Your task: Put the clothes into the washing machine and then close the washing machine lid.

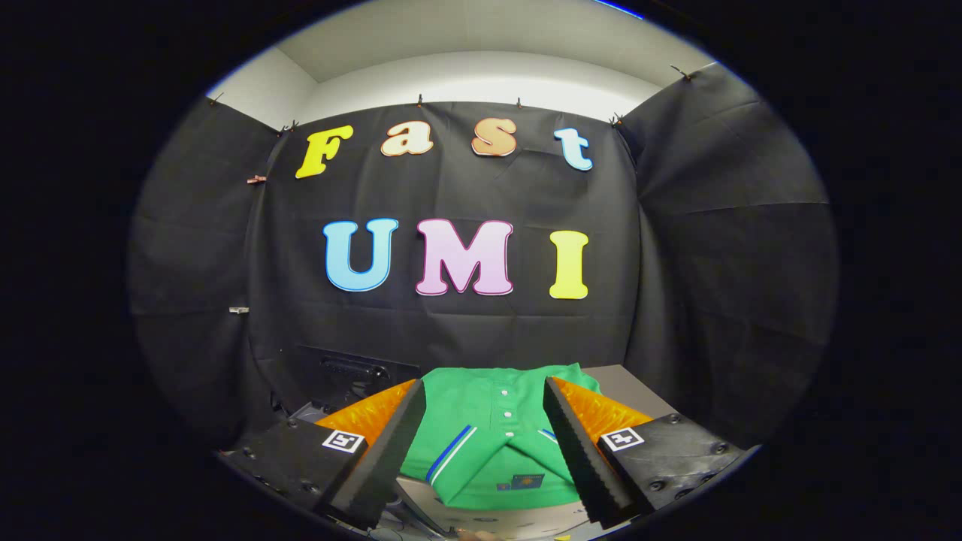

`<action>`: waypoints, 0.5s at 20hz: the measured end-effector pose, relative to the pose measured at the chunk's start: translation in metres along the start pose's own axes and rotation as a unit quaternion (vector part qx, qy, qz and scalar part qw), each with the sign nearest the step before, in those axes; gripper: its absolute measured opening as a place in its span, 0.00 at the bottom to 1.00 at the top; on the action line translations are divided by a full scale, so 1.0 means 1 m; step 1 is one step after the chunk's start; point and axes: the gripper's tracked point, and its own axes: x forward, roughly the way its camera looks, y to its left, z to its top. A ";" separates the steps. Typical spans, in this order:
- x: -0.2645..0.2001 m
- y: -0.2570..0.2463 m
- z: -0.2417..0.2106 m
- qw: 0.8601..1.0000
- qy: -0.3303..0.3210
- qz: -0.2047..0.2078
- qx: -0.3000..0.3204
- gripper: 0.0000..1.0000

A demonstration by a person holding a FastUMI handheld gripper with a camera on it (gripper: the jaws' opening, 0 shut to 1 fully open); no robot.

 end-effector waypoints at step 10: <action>0.109 -0.020 -0.039 0.989 0.141 -0.016 0.042 0.99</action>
